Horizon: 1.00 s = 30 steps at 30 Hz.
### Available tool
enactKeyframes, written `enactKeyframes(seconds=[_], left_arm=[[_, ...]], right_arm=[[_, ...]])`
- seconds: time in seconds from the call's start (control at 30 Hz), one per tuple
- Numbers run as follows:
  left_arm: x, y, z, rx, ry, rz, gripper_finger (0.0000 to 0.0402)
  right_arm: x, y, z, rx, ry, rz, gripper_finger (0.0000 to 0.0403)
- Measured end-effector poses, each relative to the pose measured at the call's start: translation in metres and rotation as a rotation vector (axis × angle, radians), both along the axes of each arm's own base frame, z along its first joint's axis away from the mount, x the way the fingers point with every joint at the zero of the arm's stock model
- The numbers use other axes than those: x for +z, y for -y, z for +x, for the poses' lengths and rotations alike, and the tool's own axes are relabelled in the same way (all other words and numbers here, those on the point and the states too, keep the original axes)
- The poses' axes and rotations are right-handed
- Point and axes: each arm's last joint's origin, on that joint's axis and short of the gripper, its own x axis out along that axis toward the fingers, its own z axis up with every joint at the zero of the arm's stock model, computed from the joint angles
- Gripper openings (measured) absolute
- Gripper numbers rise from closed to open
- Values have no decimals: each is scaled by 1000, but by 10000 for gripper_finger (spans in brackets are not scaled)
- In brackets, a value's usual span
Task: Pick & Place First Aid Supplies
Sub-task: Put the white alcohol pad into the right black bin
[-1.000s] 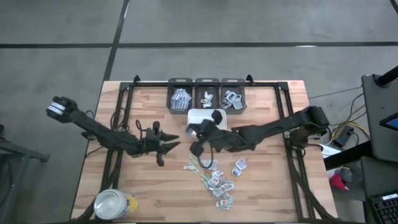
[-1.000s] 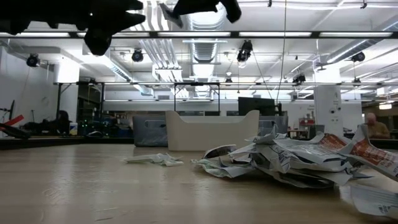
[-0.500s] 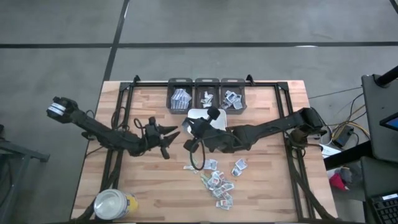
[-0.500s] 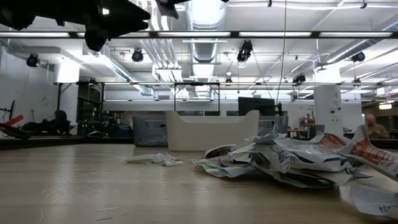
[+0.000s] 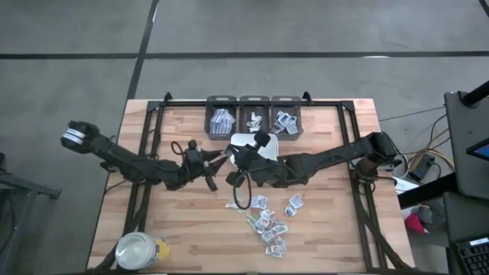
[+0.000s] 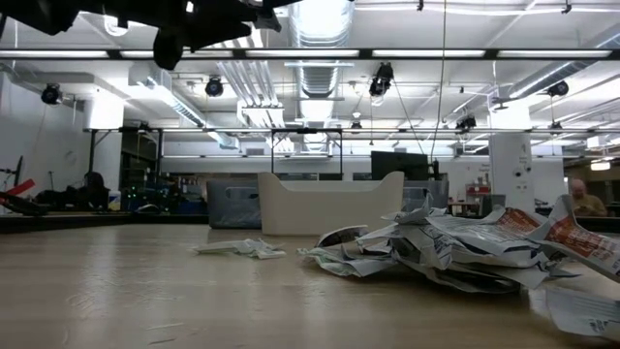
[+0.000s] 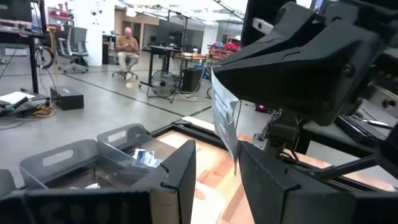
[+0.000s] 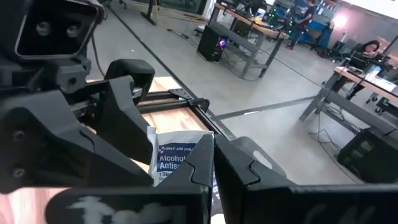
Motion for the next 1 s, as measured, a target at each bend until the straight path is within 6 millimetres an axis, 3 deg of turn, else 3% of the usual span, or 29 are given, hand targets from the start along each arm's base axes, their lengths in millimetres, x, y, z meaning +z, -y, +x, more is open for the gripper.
enactKeyframes(seconds=[0.53, 0.63, 0.8, 1.0], left_arm=[[7, -7, 15, 27, 14, -11, 116], [7, -7, 15, 18, 22, -26, 90], [6, -7, 15, 17, 24, -33, 11], [6, -7, 15, 15, 28, -42, 1]], right_arm=[[-1, -1, 0, 14, -15, -11, 8], [-1, -1, 0, 17, -28, -19, 8], [-4, -1, -1, 24, -79, -43, 8], [-5, 0, -3, 27, -108, -57, 9]])
